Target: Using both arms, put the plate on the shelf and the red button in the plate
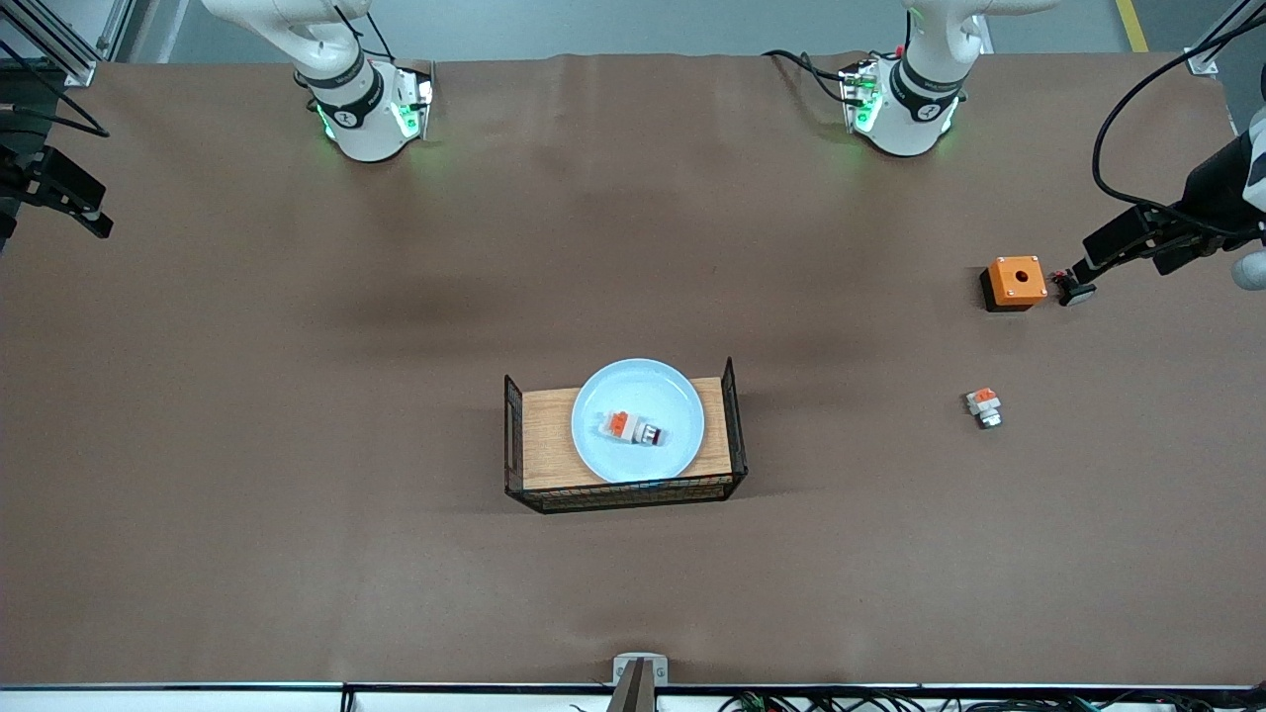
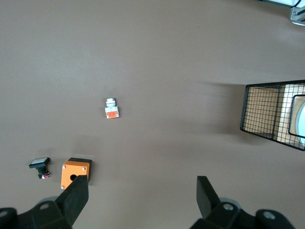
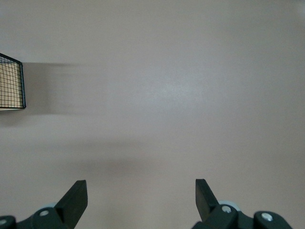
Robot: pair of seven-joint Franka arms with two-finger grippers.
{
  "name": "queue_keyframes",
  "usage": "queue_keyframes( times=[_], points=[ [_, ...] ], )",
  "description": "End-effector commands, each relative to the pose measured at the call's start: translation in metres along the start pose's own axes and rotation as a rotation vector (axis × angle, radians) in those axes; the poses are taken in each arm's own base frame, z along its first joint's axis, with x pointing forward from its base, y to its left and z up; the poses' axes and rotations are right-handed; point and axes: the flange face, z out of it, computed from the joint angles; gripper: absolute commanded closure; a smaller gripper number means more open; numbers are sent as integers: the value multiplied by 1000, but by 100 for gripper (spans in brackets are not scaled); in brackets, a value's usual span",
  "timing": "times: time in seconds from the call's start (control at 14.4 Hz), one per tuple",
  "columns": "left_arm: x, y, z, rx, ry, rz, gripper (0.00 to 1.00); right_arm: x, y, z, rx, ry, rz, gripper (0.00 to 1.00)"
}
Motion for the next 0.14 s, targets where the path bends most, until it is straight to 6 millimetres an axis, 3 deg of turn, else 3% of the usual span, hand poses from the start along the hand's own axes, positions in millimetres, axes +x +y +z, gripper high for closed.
queue_keyframes(
  times=[0.0, 0.07],
  points=[
    [1, 0, -8, 33, 13, 26, 0, 2, -1, -6, -9, 16, 8, 0],
    [2, 0, -7, 33, 12, 24, 0, 2, -1, -6, -9, 16, 8, 0]
  ],
)
